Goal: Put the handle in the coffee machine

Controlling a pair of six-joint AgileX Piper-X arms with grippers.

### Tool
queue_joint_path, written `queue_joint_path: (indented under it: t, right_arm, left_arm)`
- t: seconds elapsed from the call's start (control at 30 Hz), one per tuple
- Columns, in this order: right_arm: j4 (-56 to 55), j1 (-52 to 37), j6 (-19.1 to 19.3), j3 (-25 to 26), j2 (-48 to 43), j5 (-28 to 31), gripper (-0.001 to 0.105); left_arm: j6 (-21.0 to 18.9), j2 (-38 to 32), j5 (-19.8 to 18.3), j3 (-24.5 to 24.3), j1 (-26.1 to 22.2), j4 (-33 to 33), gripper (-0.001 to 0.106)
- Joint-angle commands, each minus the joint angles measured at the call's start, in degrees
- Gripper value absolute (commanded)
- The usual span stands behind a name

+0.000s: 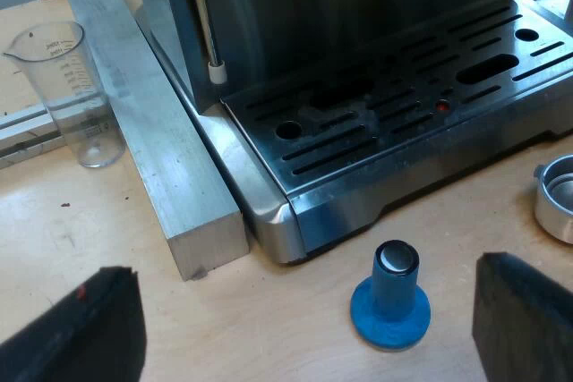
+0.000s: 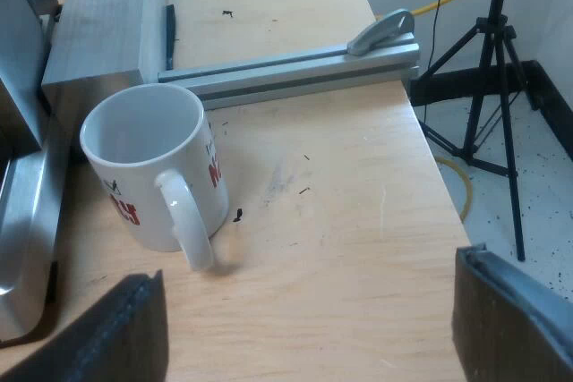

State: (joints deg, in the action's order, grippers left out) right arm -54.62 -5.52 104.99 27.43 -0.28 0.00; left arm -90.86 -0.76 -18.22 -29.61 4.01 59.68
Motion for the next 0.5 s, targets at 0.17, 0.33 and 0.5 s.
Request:
queue_joint_path:
  t: [0.17,0.33,0.5]
  right_arm:
    - [-1.2,0.0,0.2,2.5,-2.2,2.2,0.067]
    - [-5.3,0.0,0.2,6.5,-0.2,0.0,0.067]
    - [-9.6,0.0,1.0,11.8,4.2,-7.2,0.067]
  left_arm:
    - [-0.2,-6.2,0.4,-0.5,0.0,-0.8,0.077]
    - [-0.2,-1.4,0.4,-3.1,0.0,2.3,0.077]
    - [0.9,3.2,-2.5,-5.5,0.0,2.8,0.077]
